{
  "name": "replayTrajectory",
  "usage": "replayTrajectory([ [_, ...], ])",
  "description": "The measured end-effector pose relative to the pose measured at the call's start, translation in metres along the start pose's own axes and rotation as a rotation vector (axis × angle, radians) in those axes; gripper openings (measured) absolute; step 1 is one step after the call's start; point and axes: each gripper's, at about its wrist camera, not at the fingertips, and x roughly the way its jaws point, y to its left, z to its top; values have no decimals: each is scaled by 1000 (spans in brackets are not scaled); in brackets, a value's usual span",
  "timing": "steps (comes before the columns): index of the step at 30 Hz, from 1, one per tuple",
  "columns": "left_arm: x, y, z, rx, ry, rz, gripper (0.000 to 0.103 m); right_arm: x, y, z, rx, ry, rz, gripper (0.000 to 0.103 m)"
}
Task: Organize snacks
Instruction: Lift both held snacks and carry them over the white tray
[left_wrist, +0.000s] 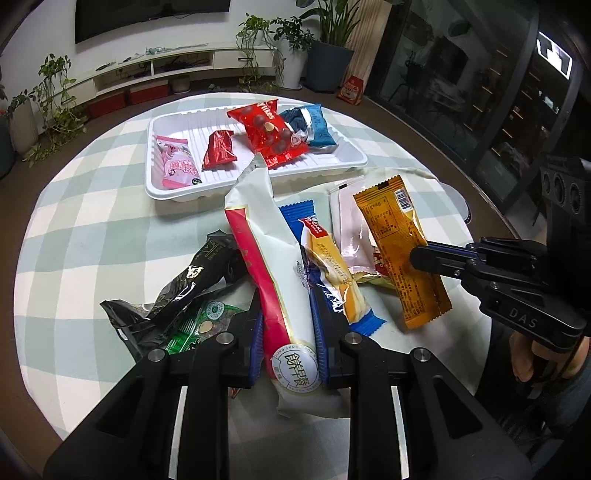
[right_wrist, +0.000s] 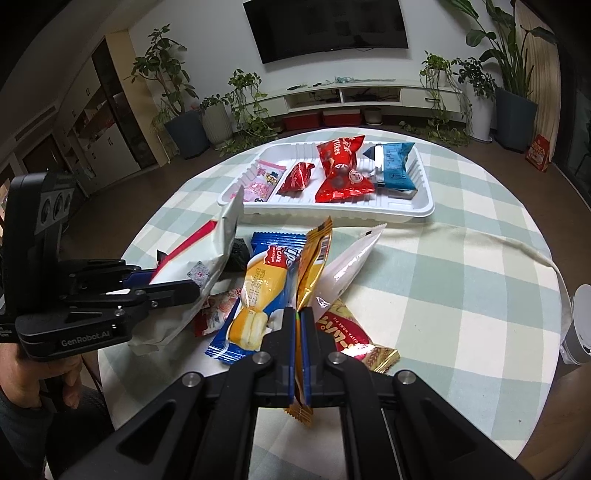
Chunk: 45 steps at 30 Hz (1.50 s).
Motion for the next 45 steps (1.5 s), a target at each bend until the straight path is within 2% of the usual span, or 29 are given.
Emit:
replayTrajectory([
  [11,-23,14,2,-40,-35,9,20,-19,-17,4,26,-35,-9,3],
  [22,-67,64,30,-104,-105,61,20,-55,-73,47,62,-126,-102,3],
  [28,-88,85,72,-105,-146,82,21,-71,-92,92,41,-185,-149,3],
  [33,-93,84,117,-50,-158,107,21,-70,-88,134,3,-219,-143,3],
  [39,-69,82,161,-33,-141,80,21,-46,-68,171,-55,-216,-100,3],
  [45,-28,83,188,-26,-110,52,21,0,-56,189,-84,-161,-41,3],
])
